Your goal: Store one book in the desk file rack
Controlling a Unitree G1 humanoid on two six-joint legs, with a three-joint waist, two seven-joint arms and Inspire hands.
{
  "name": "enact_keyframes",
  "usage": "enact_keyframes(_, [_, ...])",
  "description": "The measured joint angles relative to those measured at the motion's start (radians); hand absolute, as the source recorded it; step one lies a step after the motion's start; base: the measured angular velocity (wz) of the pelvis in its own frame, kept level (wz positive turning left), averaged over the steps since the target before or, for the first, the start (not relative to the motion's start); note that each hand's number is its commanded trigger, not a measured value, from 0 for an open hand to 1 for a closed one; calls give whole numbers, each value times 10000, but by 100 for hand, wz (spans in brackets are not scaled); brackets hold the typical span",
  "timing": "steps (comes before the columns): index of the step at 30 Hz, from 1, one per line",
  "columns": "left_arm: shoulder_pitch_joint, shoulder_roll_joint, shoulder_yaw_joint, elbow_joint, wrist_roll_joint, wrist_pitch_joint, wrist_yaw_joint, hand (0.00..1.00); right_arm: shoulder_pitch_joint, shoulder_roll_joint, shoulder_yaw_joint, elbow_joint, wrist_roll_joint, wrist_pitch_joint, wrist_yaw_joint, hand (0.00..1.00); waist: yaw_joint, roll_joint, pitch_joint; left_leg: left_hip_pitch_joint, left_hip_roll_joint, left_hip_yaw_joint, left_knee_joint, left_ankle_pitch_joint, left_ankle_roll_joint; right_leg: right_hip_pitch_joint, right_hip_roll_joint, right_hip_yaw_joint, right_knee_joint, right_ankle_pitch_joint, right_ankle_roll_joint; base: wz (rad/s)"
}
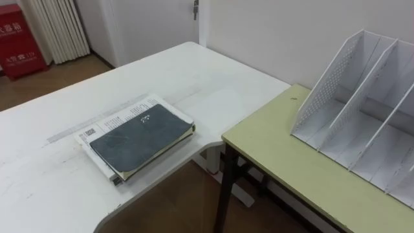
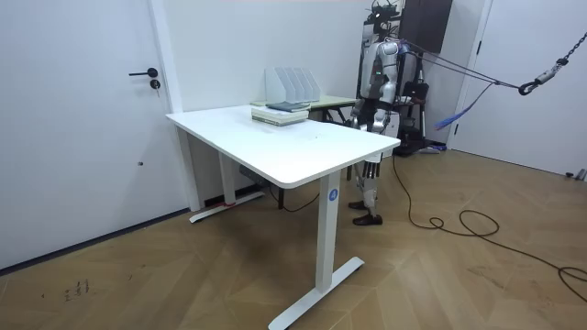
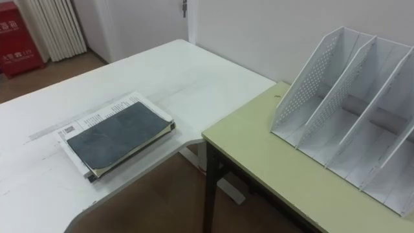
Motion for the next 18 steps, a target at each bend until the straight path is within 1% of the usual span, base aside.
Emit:
enact_keyframes(10, [-68,1,15,0,0,7,7,0,-7,-1,54,6,2,14,7,0,2,3,-1,-2,0,-10,7,0,0,-7,-1,0,4,-1,0,0])
enact_keyframes(18, [-234,11,8,-6,-91,-58,88,0,-28,-14,75,8,0,13,-3,0,-8,64,-10,-7,0,-60,7,0,0,-2,0,-28,5,0,-1,0])
